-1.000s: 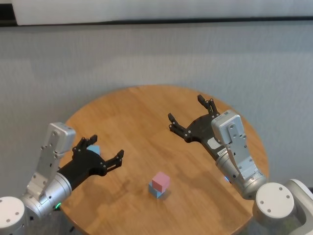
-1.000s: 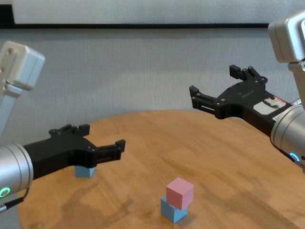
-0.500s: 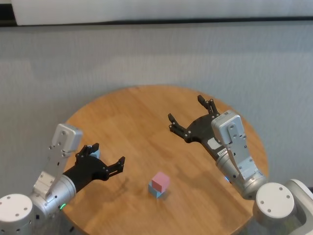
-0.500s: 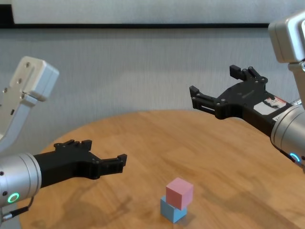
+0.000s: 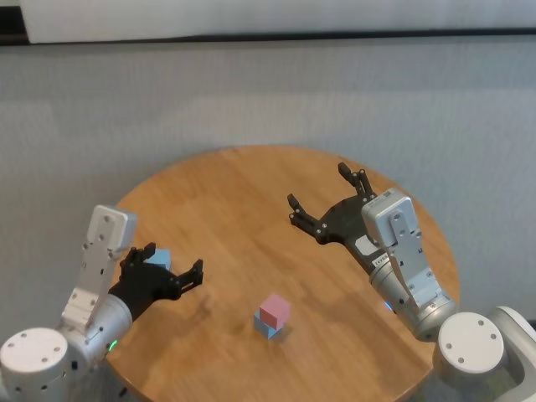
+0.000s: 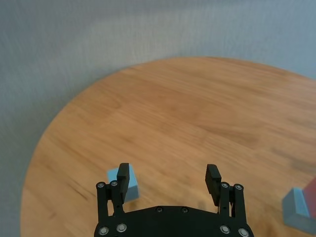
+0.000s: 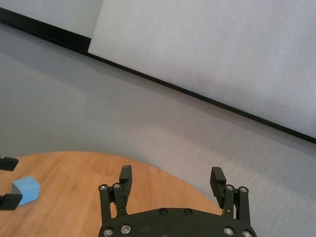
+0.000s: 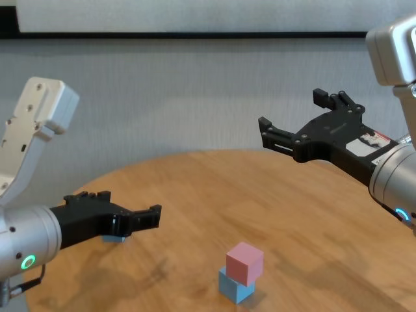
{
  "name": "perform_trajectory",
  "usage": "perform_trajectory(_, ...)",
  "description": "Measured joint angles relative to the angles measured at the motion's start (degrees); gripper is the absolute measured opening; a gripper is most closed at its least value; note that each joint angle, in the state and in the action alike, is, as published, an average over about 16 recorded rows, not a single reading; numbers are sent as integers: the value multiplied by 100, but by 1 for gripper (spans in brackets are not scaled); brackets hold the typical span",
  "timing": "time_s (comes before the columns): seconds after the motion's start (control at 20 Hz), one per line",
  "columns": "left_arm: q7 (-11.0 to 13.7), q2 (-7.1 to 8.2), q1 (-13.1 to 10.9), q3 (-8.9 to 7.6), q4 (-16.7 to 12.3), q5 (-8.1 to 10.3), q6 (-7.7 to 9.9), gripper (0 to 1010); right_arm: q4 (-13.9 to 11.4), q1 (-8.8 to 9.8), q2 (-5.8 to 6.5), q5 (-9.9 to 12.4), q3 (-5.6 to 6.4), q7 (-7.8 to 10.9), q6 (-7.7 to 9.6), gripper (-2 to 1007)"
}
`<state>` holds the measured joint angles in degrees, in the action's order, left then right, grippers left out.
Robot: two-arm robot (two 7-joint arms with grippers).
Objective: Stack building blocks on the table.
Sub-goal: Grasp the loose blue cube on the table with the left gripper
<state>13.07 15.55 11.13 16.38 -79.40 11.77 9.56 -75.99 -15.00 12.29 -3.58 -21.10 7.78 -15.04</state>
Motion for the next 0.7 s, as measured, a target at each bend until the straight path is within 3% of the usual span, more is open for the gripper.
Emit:
perform_trajectory(0.35,-312,-322,148,-159,305,-101,44,1001,0,0,0,0,0,0,0,1001)
perform_trajectory(0.7,-443,-516,291,-250,621,-226,-2,1002,0,0,0,0,0,0,0,1001)
